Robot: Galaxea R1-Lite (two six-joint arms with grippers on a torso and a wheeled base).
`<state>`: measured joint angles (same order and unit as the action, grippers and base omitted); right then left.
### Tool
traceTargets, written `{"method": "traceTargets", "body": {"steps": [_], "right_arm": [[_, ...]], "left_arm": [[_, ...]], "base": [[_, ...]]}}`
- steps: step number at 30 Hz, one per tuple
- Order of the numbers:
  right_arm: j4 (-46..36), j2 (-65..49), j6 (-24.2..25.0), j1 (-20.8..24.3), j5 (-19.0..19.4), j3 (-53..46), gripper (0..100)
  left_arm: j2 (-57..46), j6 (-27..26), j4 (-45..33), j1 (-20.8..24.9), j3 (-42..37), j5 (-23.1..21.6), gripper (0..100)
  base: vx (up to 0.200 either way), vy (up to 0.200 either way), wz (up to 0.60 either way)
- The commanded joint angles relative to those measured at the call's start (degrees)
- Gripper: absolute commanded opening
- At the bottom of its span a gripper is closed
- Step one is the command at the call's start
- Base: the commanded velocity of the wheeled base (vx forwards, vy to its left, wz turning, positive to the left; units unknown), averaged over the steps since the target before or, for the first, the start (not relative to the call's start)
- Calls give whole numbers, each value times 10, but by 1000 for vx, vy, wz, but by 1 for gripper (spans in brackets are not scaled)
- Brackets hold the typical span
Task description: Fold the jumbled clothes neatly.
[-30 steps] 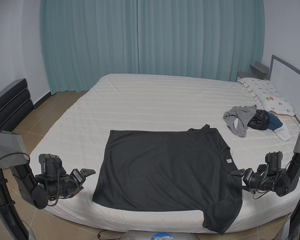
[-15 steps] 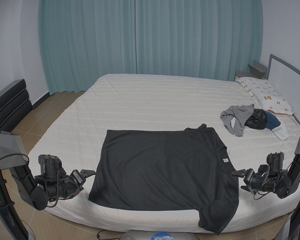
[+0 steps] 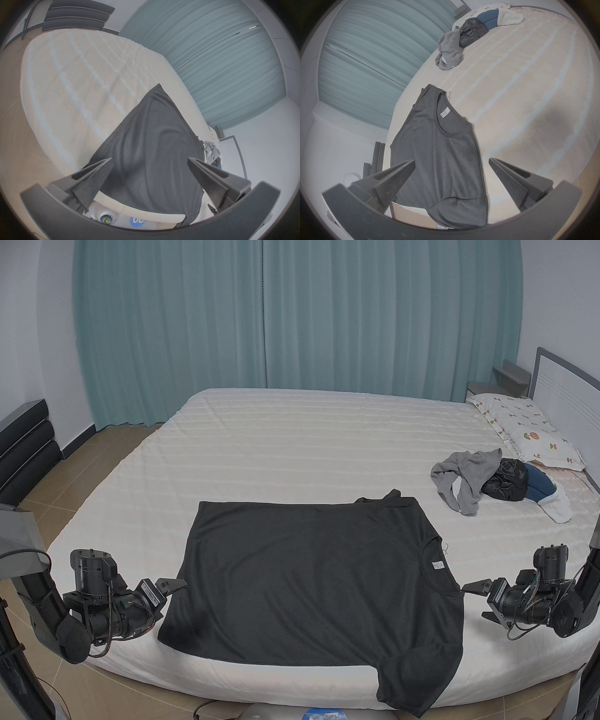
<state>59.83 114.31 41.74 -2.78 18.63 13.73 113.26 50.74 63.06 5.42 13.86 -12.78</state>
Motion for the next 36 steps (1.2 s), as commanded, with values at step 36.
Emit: {"method": "traceTargets", "body": {"steps": [36], "right_arm": [[47,48,0,13,-3,-7,100]], "left_arm": [[139,-95,-1,-39,64,-5,100]], "base": [[-11,0,0]]}}
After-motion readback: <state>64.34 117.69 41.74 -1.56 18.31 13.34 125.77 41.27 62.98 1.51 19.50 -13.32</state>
